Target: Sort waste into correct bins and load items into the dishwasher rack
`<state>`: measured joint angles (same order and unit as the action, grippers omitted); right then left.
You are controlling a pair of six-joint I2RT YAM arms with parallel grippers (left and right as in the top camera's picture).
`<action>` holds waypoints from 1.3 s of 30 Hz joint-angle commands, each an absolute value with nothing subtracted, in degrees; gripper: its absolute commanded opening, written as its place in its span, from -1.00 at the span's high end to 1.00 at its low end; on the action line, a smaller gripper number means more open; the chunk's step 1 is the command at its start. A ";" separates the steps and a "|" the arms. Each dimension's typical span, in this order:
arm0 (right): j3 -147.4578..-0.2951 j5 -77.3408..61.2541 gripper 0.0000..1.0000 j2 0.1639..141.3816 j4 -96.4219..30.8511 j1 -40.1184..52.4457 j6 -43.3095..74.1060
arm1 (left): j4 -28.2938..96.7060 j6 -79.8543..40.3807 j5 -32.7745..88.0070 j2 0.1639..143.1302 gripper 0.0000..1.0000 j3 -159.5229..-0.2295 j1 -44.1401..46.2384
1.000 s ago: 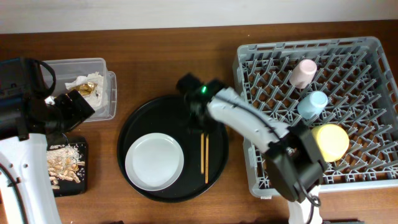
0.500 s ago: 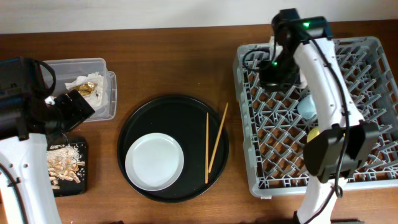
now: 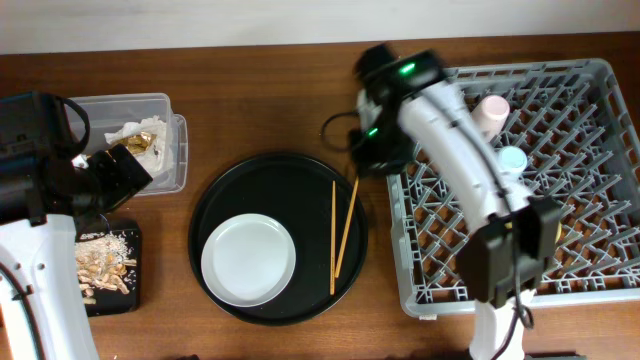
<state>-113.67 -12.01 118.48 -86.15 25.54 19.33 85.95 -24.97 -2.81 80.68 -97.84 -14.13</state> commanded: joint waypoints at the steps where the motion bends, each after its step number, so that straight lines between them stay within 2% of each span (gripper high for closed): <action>1: -105.95 -5.04 0.45 118.34 -82.11 32.18 32.42 | 85.82 -25.26 -2.63 80.55 -0.99 -98.41 -14.41; 6: -95.48 -1.93 0.46 118.34 -74.39 36.77 43.31 | 85.82 -25.26 -2.63 80.55 -0.99 -98.41 -14.41; 10: -88.55 -4.89 0.50 118.34 -66.72 37.21 44.51 | 85.82 -25.26 -2.63 80.55 -0.99 -98.41 -14.41; 19: -80.42 -4.89 0.52 118.34 -58.33 37.12 47.70 | 85.82 -25.26 -2.63 80.55 -0.99 -98.41 -14.41; 21: -80.29 -4.89 0.65 118.34 -57.54 37.12 47.75 | 85.82 -25.26 -2.63 80.55 -0.99 -98.41 -14.41; 23: -80.49 -4.91 0.90 118.32 -57.39 36.95 48.56 | 85.82 -25.26 -2.63 80.55 -0.99 -98.41 -14.41; 28: -84.75 -4.78 0.92 118.32 -61.23 35.38 48.29 | 85.82 -25.26 -2.63 80.55 -0.99 -98.41 -14.41; 30: -90.61 -4.34 0.92 118.30 -66.46 33.63 45.17 | 85.82 -25.26 -2.63 80.55 -0.99 -98.41 -14.41; 35: -108.88 -3.60 0.92 118.28 -80.99 26.41 27.46 | 85.84 -25.26 -2.63 80.55 -0.99 -98.41 -14.41; 39: -117.03 -2.74 0.92 118.28 -88.79 19.03 14.13 | 85.82 -25.26 -2.63 80.55 -0.99 -98.41 -14.41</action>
